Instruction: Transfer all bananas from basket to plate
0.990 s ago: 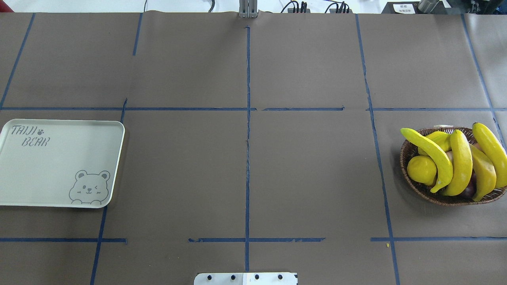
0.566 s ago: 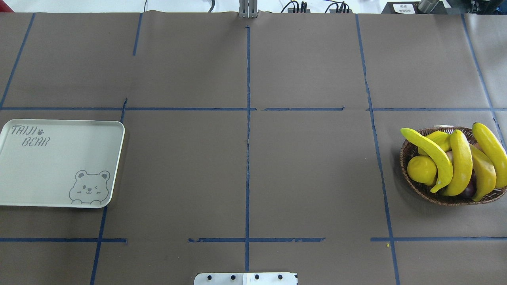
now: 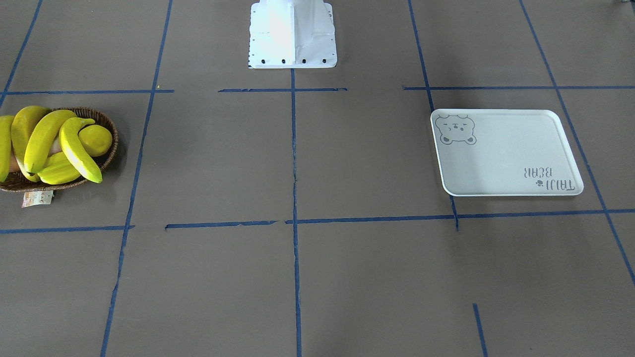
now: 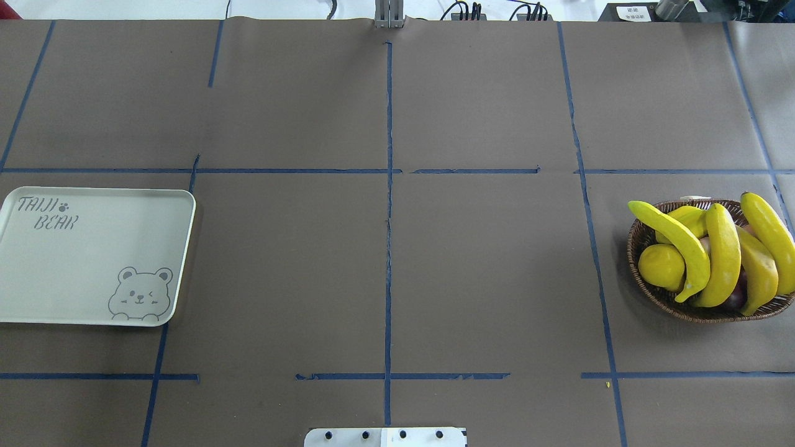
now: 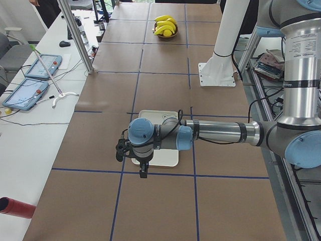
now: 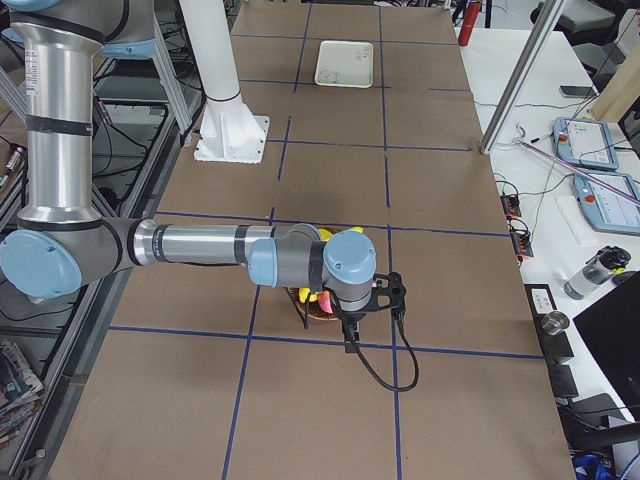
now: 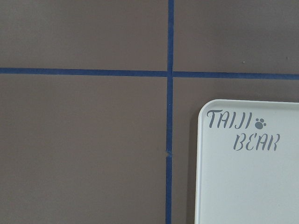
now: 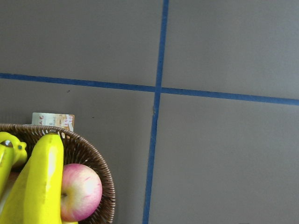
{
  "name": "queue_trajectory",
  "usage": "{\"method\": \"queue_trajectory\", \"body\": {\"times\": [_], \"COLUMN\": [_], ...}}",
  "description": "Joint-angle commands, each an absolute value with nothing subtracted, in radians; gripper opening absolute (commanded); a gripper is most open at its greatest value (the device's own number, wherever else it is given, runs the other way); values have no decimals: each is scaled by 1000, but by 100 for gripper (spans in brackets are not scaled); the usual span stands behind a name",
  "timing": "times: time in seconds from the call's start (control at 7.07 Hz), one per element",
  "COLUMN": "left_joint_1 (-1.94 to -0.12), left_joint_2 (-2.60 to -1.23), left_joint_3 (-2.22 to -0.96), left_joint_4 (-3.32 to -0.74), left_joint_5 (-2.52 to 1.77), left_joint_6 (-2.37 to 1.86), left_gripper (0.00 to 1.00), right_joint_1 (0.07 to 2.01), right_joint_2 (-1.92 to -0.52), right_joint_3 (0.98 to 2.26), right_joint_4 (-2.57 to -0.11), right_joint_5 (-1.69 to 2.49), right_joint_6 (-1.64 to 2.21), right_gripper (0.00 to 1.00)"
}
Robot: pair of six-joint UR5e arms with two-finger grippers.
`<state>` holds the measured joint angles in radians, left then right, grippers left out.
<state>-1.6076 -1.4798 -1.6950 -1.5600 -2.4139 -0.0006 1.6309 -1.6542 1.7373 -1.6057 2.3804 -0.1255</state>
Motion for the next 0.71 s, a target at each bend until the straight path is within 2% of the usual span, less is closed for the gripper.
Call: {"method": "queue_trajectory", "body": {"times": [0.0,0.14,0.57], "left_joint_1": [-1608,-1608,-1606], "left_joint_2": [-1480,-1480,-1480], "left_joint_3": [-1694,-1694,-1701], "left_joint_4": [-1562,-1562,-1562], "left_joint_5": [-2413,-2411,-2413], "left_joint_6": [5,5,-2], "left_gripper": [100,100,100], "right_joint_1": [1551,1542,1412], "right_joint_2": [-1661,-1699,-1862], "right_joint_3": [1804,1819,1819], "right_joint_4": [-1595,-1550,-1084], "right_joint_5": [2384,2382,2378], "right_joint_6": [-51,18,464], "right_gripper": [100,100,99]}}
